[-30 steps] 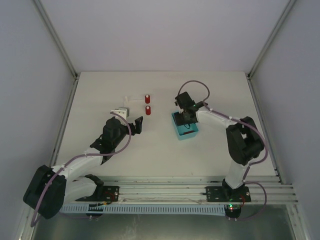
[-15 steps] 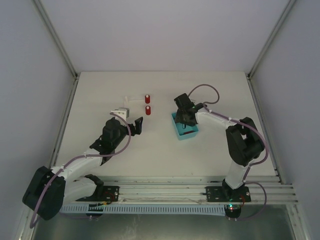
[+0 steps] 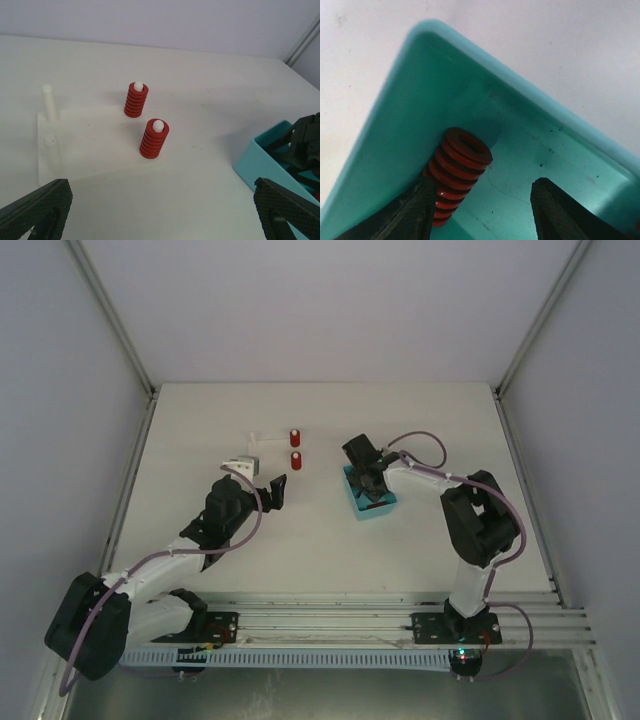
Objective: Install the large spring
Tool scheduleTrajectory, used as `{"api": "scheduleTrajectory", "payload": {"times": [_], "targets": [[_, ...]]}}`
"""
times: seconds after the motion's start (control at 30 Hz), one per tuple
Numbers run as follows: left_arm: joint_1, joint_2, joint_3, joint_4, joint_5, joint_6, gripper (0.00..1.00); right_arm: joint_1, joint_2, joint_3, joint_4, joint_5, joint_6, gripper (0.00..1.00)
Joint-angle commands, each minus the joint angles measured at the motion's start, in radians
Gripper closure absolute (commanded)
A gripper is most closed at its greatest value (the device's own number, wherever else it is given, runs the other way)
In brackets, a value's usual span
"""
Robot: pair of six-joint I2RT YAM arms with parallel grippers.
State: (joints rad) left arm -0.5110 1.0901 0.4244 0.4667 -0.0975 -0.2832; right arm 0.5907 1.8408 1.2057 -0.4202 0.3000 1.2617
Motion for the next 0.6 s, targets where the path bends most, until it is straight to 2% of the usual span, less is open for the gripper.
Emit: {"api": "scheduleTrajectory", "payload": {"times": [0.0, 0.3, 0.43, 0.57], "targets": [[-0.007, -0.008, -0.004, 0.018, -0.006, 0.013, 0.01, 0.007, 0.022, -0.047, 0.119, -0.012, 0.125, 0.44], [-0.009, -0.015, -0.006, 0.015, -0.011, 0.017, 0.01, 0.007, 0.090, -0.066, 0.152, -0.017, 0.236, 0.40], [-0.011, -0.022, -0.006, 0.011, -0.018, 0.019, 0.01, 0.006, 0.125, -0.068, 0.089, -0.032, 0.284, 0.40], [-0.012, -0.026, -0.007, 0.012, -0.019, 0.021, 0.01, -0.004, 0.142, -0.046, -0.007, -0.034, 0.302, 0.44]]}}
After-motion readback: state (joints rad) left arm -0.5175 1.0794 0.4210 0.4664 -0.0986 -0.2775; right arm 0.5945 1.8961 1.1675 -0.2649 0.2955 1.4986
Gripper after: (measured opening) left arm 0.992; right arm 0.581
